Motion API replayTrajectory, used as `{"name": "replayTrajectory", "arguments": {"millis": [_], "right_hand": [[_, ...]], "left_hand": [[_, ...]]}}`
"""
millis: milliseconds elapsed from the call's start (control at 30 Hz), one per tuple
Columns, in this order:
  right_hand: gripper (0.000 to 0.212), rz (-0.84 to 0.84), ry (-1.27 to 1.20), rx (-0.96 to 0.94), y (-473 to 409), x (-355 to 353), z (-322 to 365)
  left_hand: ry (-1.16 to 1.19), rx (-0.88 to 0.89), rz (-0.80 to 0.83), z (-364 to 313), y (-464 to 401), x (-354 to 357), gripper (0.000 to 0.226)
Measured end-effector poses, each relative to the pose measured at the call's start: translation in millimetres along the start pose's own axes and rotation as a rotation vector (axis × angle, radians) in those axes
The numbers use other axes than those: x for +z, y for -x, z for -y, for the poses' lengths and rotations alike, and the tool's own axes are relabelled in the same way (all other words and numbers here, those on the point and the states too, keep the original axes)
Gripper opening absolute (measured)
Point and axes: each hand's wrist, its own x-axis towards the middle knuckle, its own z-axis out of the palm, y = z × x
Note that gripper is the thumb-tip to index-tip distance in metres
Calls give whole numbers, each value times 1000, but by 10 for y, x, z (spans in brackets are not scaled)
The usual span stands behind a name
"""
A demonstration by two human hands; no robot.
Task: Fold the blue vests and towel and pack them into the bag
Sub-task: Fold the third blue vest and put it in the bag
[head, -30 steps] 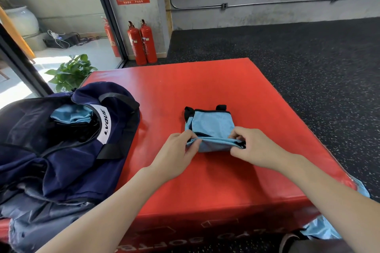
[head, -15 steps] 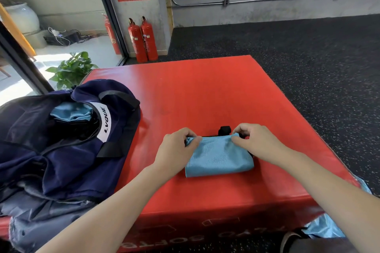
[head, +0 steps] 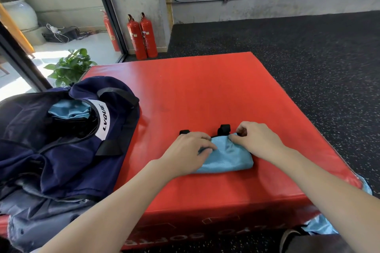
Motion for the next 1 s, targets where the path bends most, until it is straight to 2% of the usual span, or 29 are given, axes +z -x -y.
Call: {"name": "replayTrajectory", "arguments": {"millis": [100, 233, 433, 533, 667, 800, 933, 1000], "right_hand": [[38, -62, 30, 12, 61, -12, 32], [38, -130, 5, -2, 127, -52, 42], [43, 65, -140, 4, 158, 29, 57], [37, 107, -215, -17, 198, 39, 112], [40, 179, -301, -22, 220, 48, 207], [39, 192, -205, -68, 243, 103, 272], [24, 222, -220, -79, 230, 151, 327], [21, 246, -242, -94, 218, 137, 331]], "left_hand": [[-158, -111, 53, -53, -10, -42, 28], [-320, -299, 15, -137, 8, -53, 35], [-57, -333, 54, -187, 14, 42, 38], [45, -362, 36, -182, 32, 40, 34], [-26, -381, -11, -191, 43, 11, 28], [-180, -368, -88, -188, 37, -73, 32], [-65, -263, -177, -8, 8, -119, 27], [-12, -296, -172, 86, 6, -155, 23]]}}
